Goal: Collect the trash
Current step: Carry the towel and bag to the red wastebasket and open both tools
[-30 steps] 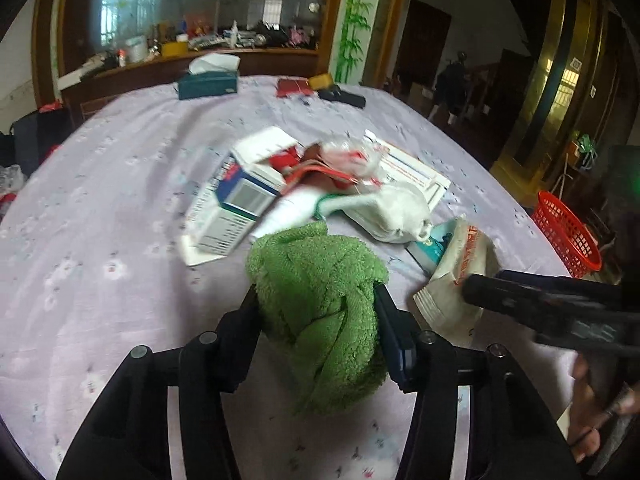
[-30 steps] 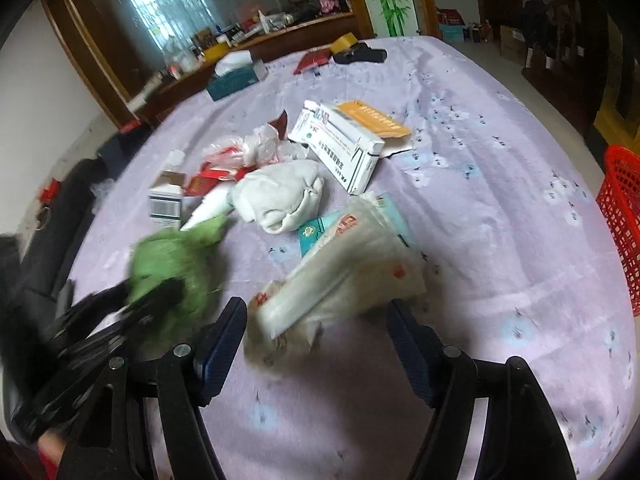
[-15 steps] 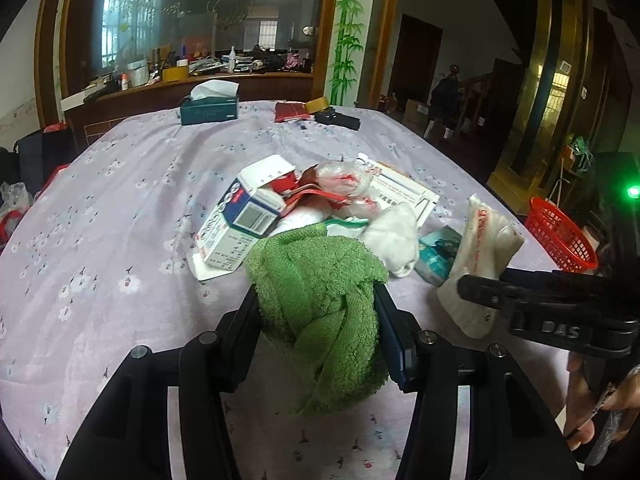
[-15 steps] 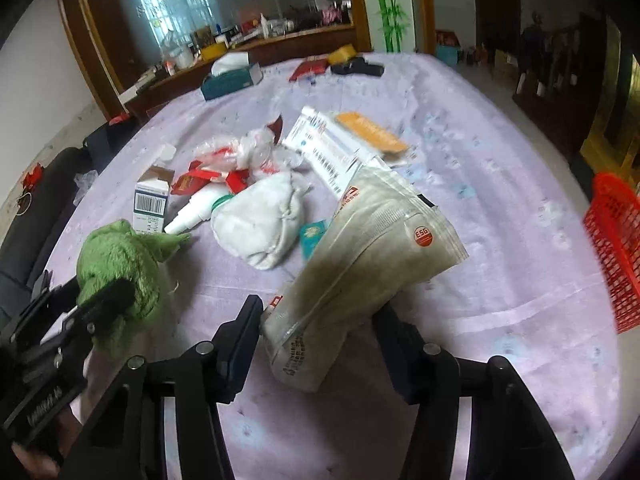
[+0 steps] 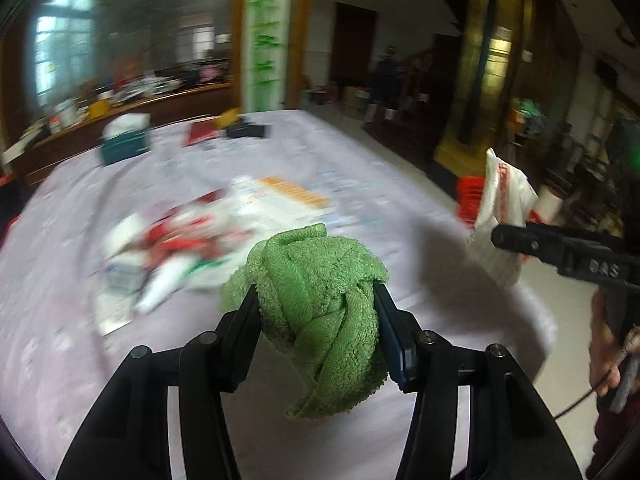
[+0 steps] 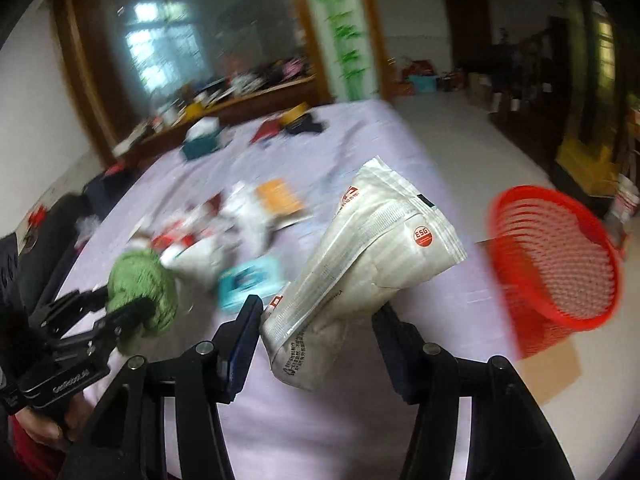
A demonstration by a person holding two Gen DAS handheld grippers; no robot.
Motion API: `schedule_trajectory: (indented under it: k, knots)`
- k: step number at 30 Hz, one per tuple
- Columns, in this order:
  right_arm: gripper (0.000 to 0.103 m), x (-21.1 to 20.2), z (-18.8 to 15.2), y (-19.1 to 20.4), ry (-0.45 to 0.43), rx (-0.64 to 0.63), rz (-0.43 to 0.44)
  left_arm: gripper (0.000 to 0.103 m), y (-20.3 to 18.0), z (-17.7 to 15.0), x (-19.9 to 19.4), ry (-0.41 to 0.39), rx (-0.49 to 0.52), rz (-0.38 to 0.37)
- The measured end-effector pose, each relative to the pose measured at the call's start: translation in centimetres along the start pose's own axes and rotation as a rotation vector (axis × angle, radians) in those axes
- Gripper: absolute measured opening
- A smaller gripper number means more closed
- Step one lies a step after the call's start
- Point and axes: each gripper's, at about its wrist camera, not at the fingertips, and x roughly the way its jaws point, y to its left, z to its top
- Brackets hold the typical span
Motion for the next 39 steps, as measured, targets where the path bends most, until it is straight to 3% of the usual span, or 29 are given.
schedule_trajectory:
  k: [9, 17, 21, 25, 32, 39]
  knots:
    - [0.061, -4.5, 2.7, -12.5, -0.041, 0.073, -0.179, 0.052, -11.1, 7.6, 6.0, 0.021, 0.081, -0.226]
    - [0.061, -4.2, 5.0, -20.8, -0.032, 0.128, -0.234, 0.053, -18.8, 12.5, 12.4, 0.066, 0.112, -0.313]
    - [0.063, -3.5, 5.0, -22.1, -0.008, 0.095, -0.212, 0.055, -20.9, 13.8, 15.2, 0.089, 0.094, -0.334]
    - [0.071, -2.4, 4.8, -23.0, 0.01, 0.061, -0.196, 0.072, -21.5, 14.6, 17.5, 0.105, 0.043, -0.349]
    - [0.073, -4.0, 3.5, -24.9, -0.016, 0.109, -0.154, 0.072, -19.9, 14.7, 16.0, 0.112, 0.037, -0.333]
    - [0.073, -5.1, 4.8, -20.0, -0.056, 0.095, -0.022, 0.074, -13.2, 12.5, 9.8, 0.046, -0.017, -0.234]
